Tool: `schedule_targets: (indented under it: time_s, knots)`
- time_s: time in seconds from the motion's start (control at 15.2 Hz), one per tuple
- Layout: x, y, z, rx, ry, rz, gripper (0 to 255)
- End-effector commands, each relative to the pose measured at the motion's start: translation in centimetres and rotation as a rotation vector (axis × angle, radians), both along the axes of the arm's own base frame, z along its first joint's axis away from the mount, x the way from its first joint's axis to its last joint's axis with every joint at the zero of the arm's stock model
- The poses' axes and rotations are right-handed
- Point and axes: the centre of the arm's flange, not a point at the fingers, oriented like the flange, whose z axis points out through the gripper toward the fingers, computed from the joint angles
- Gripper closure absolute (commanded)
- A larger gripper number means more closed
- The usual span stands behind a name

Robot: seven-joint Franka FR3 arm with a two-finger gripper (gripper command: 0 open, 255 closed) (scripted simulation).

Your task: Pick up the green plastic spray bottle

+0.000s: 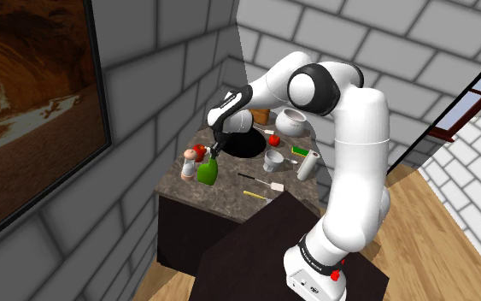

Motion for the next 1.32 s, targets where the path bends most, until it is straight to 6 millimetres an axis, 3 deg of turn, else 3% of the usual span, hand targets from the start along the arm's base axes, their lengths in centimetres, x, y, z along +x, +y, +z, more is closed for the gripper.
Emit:
schedule_targets:
  time_s: [0.0, 0.13, 1.12, 1.25]
  knots:
    - [0.0, 0.0, 0.0, 0.0, 0.001, 0.0, 255]
    - [0.0, -0.1, -0.1, 0.0, 0.001, 0.0, 255]
    - [0.0, -0.1, 7.9, 0.0, 0.001, 0.0, 255]
    - [0.0, -0.1, 7.9, 0.0, 0.001, 0.0, 255]
